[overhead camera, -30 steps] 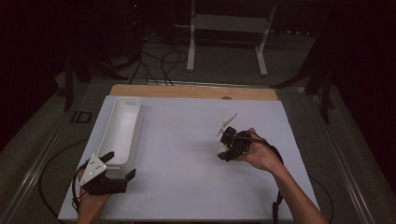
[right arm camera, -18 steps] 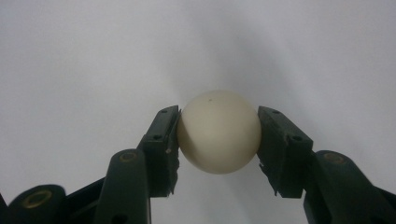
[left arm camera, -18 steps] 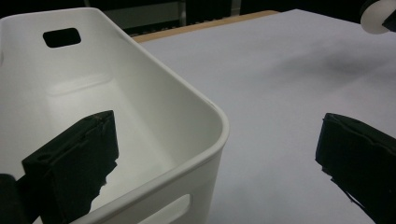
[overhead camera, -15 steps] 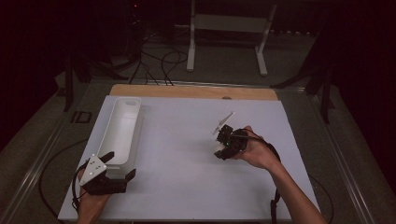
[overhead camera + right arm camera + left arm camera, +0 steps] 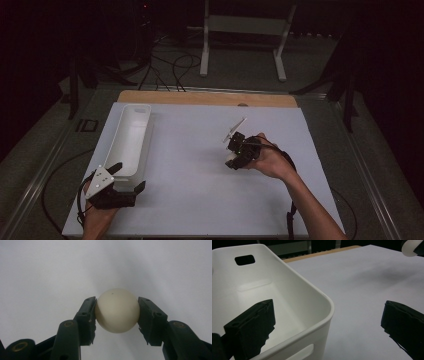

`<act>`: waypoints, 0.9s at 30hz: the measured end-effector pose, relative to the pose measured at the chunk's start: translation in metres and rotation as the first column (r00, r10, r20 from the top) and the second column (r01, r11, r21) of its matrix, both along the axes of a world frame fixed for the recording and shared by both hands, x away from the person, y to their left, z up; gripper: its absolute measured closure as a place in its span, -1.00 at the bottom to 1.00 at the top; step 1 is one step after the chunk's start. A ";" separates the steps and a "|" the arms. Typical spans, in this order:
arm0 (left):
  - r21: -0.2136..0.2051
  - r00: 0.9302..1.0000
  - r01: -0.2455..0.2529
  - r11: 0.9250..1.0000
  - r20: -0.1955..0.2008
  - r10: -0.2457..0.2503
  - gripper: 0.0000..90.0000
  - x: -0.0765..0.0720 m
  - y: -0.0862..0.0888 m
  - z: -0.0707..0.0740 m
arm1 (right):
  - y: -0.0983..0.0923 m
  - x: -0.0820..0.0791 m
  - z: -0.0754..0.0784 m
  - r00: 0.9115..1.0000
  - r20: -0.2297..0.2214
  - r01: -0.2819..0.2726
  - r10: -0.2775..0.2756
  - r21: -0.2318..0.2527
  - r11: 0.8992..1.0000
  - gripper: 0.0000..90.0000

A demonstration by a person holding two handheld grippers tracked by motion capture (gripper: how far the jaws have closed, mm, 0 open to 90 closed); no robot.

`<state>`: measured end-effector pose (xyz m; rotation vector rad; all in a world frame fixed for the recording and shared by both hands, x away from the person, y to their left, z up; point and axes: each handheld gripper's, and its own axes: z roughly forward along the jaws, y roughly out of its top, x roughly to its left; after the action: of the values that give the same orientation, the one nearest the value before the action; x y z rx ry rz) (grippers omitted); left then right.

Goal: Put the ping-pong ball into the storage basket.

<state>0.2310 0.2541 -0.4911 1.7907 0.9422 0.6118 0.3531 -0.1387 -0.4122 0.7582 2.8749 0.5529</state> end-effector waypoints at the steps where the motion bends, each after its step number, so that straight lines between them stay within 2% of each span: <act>1: 0.002 1.000 0.000 1.000 0.000 0.000 -1.00 0.000 0.000 0.000 | 0.001 0.000 0.000 1.000 0.002 -0.002 0.002 0.002 1.000 0.12; 27: 0.004 1.000 0.001 1.000 0.001 -0.001 -1.00 0.000 0.000 0.000 | 0.019 0.002 0.008 1.000 0.001 -0.024 0.024 0.021 0.999 0.12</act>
<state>0.2309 0.2541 -0.4911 1.7940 0.9404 0.6137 0.3550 -0.1202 -0.4043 0.7278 2.8852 0.5873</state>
